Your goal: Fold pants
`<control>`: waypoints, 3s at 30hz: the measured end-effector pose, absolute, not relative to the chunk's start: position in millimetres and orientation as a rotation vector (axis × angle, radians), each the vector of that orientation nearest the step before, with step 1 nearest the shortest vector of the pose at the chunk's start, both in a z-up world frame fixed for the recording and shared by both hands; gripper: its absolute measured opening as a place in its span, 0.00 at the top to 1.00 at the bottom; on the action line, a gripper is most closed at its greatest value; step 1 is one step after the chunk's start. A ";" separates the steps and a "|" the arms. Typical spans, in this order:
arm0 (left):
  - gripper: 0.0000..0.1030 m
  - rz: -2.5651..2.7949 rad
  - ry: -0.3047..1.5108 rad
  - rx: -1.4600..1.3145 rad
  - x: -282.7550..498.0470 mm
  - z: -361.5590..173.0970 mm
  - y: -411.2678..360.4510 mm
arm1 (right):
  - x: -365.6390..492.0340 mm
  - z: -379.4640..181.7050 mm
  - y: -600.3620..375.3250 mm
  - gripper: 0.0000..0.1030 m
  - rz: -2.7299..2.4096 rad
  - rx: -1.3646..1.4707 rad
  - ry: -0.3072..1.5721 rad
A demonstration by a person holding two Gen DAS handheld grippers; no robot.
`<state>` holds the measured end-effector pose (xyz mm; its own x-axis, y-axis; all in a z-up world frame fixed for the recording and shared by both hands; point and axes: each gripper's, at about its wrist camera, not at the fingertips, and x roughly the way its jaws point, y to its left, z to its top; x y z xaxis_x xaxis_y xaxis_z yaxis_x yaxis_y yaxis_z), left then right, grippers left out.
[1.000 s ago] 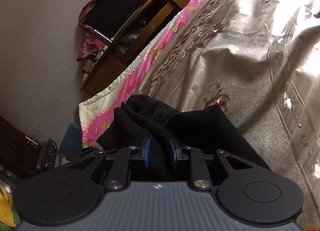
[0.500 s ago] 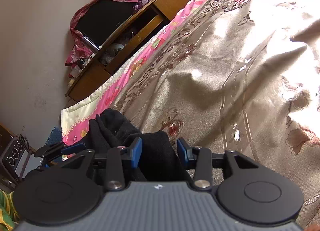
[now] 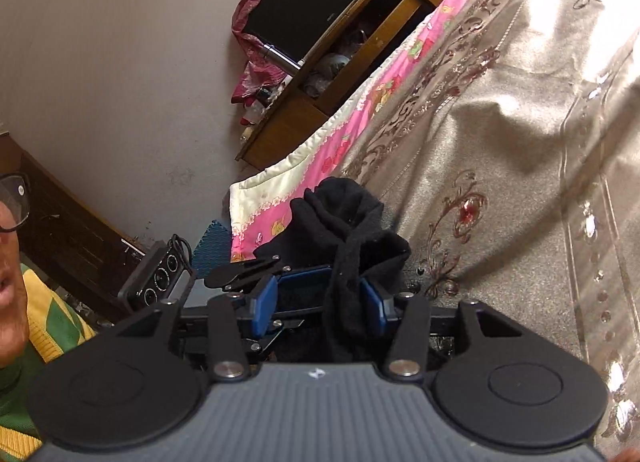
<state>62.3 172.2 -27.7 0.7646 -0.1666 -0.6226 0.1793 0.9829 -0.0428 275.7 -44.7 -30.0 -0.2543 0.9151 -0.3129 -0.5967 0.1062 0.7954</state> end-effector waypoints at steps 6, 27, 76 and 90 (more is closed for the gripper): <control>0.45 -0.187 0.680 0.043 60.1 -28.7 169.8 | 248.8 -14.1 -27.0 0.52 1.532 0.242 1.009; 0.42 -0.194 0.666 0.039 59.2 -32.3 171.0 | 288.9 -59.9 -12.8 0.75 1.235 0.457 1.140; 0.38 -0.159 0.608 0.020 0.6 -7.2 193.1 | 138.9 -47.3 -149.9 0.49 0.502 0.677 0.911; 0.34 -0.354 0.772 0.184 -10.7 0.3 14.4 | 177.0 -80.2 -150.1 0.45 0.719 0.819 0.945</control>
